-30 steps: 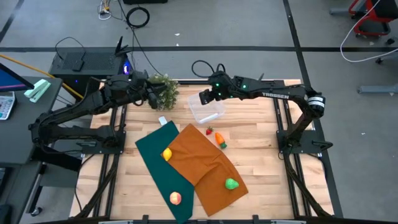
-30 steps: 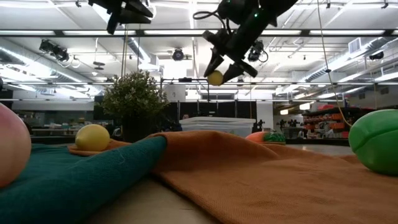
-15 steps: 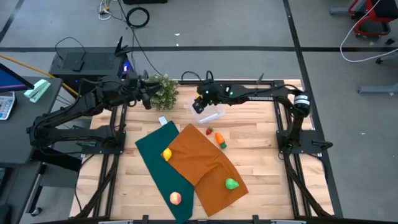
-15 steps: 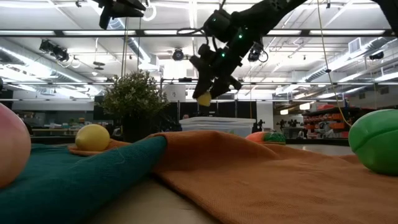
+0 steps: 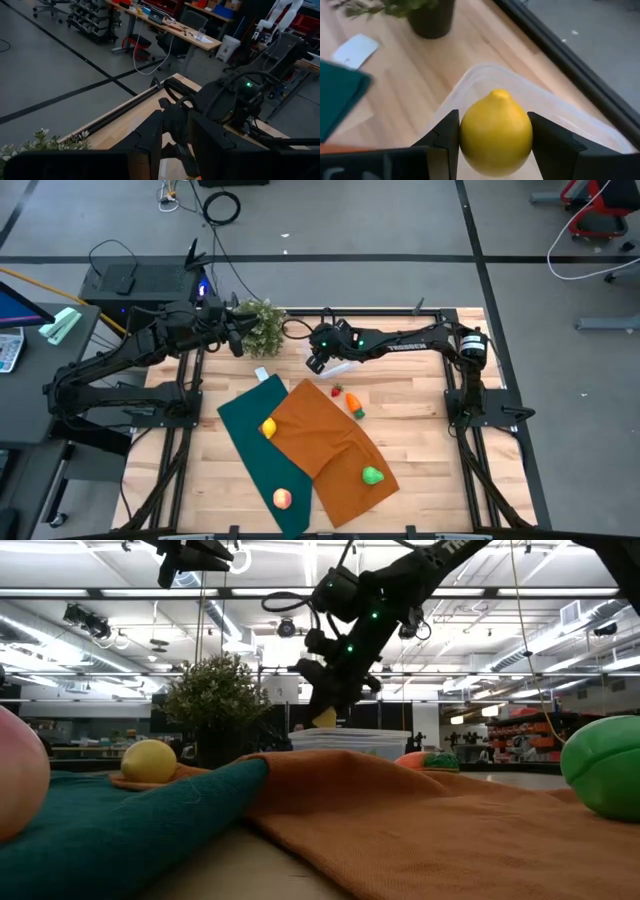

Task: Pick and placing Produce into tupperware
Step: Put the top yellow lemon into the transparent bin

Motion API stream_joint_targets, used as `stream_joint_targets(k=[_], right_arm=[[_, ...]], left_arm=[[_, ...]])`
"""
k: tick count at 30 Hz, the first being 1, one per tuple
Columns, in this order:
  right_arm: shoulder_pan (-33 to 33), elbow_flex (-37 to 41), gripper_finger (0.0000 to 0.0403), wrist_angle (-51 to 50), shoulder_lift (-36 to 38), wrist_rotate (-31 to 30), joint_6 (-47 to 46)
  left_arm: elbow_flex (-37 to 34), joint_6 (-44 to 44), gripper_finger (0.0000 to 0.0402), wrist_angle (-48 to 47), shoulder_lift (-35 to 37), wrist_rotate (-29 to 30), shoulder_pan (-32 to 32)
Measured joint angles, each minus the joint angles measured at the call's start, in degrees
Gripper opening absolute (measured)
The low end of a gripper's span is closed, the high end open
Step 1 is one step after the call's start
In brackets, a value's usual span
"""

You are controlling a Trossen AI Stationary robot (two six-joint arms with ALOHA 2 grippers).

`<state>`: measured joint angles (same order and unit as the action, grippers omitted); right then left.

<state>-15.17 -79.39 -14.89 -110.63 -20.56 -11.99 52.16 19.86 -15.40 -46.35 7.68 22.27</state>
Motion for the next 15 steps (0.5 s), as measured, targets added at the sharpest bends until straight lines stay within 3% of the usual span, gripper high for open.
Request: stream_joint_targets(k=[15], right_arm=[[-0.7, 0.1, 0.0153, -0.9, -3.0, -2.2, -3.8]], left_arm=[[0.0, 0.1, 0.0103, -1.0, 0.0, 0.0, 0.0]])
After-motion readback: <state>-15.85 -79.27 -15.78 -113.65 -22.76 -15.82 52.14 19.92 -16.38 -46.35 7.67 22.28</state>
